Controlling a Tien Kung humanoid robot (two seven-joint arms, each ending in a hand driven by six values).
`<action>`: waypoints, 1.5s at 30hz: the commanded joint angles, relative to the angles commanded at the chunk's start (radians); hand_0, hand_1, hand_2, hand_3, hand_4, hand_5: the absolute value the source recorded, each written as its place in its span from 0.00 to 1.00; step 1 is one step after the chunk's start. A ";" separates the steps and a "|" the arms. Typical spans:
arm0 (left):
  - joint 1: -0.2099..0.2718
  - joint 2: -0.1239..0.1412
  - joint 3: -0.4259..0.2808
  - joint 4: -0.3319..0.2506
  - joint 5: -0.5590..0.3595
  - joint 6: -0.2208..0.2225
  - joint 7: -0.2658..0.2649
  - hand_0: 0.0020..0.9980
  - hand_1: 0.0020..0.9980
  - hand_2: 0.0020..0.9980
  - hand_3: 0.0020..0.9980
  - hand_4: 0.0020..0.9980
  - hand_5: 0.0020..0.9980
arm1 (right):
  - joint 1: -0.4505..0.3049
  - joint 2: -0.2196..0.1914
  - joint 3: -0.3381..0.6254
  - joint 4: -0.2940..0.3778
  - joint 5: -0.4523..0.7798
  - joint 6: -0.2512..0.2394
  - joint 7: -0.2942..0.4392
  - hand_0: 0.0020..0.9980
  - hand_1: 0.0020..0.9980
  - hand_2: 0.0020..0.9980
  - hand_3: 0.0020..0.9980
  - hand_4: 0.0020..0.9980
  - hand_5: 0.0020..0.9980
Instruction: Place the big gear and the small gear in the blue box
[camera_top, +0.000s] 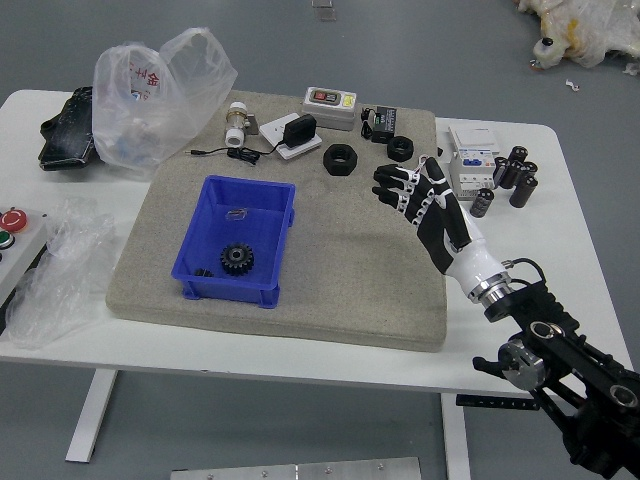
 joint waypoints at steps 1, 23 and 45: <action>0.001 -0.001 -0.002 0.000 0.001 0.000 0.001 0.58 0.54 0.54 0.64 0.66 0.16 | 0.000 -0.001 0.002 -0.002 0.008 0.001 0.001 0.89 0.79 0.78 0.76 1.00 1.00; 0.000 0.007 -0.038 -0.002 0.033 0.000 0.018 0.58 0.54 0.53 0.64 0.66 0.16 | -0.001 0.000 0.024 -0.023 0.060 0.012 0.003 0.86 0.77 0.78 0.75 0.99 1.00; 0.001 0.018 -0.113 -0.009 0.098 -0.002 0.058 0.58 0.54 0.53 0.64 0.66 0.16 | 0.000 0.006 0.032 -0.019 0.062 0.022 -0.002 0.86 0.77 0.78 0.75 0.98 1.00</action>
